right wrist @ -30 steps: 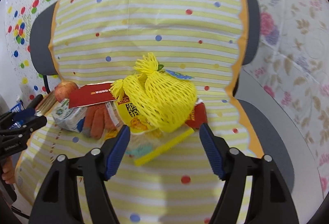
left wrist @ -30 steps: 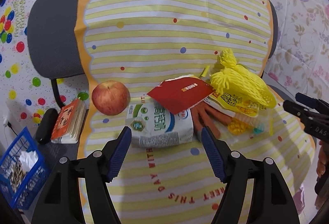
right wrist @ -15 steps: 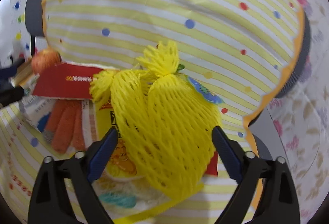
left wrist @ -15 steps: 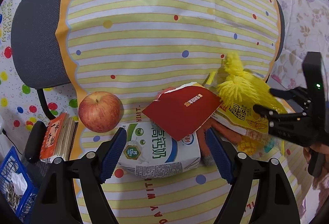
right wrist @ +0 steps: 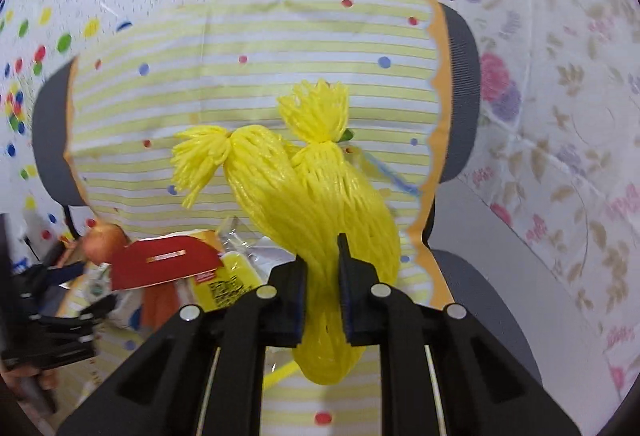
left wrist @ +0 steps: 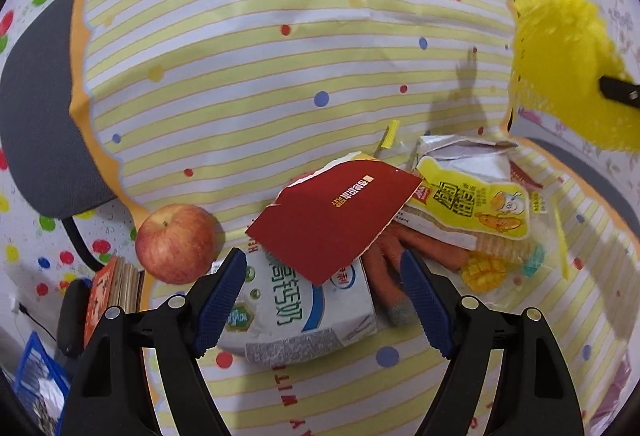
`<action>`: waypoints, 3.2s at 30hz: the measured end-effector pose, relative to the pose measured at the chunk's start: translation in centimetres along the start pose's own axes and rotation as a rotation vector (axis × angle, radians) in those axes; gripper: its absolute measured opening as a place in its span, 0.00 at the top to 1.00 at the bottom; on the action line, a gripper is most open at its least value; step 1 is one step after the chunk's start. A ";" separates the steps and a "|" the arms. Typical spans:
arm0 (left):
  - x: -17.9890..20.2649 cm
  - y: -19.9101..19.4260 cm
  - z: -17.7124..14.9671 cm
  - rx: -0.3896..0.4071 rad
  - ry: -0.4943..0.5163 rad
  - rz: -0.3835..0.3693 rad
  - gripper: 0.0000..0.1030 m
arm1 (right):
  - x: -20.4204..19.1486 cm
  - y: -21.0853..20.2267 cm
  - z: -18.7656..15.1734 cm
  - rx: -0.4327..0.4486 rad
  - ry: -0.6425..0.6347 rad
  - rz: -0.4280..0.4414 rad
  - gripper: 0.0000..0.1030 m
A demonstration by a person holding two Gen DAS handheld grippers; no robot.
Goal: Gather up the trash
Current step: 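Grasp the yellow mesh net with the right tool while the left tool grasps the red envelope, then carry the net and envelope to the pink bin and release both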
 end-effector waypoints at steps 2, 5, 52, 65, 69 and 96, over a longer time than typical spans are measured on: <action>0.2 0.8 0.0 -0.005 0.036 0.016 0.24 | 0.0 -0.7 -0.4 -0.008 0.011 0.013 0.87; 0.7 2.1 -0.1 -0.025 0.087 0.018 0.24 | 0.0 -0.6 -0.9 -0.022 0.017 0.029 0.87; 10.1 -15.4 -0.3 0.178 -0.118 -0.262 1.00 | 4.2 -14.2 -8.7 -0.025 0.213 -0.007 0.87; 18.9 -20.3 -3.4 0.203 -0.062 -0.492 1.00 | 8.5 -22.5 -12.8 -0.005 0.266 -0.179 0.87; 23.3 -21.5 -4.6 0.202 -0.013 -0.605 0.99 | 10.3 -25.4 -15.7 -0.024 0.308 -0.266 0.86; 35.6 -19.0 -9.8 0.033 0.106 -0.748 0.94 | 15.6 -27.3 -26.1 -0.150 0.490 -0.377 0.84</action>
Point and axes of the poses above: each gripper's, at about its wrist camera, not at the fingertips, and y roughly the way its jaws point, x to its right, z to its top, the point moved 5 cm from there along y, roughly the way its jaws point, and after that the axes turned 11 degrees about x, right-handed, at the moved point
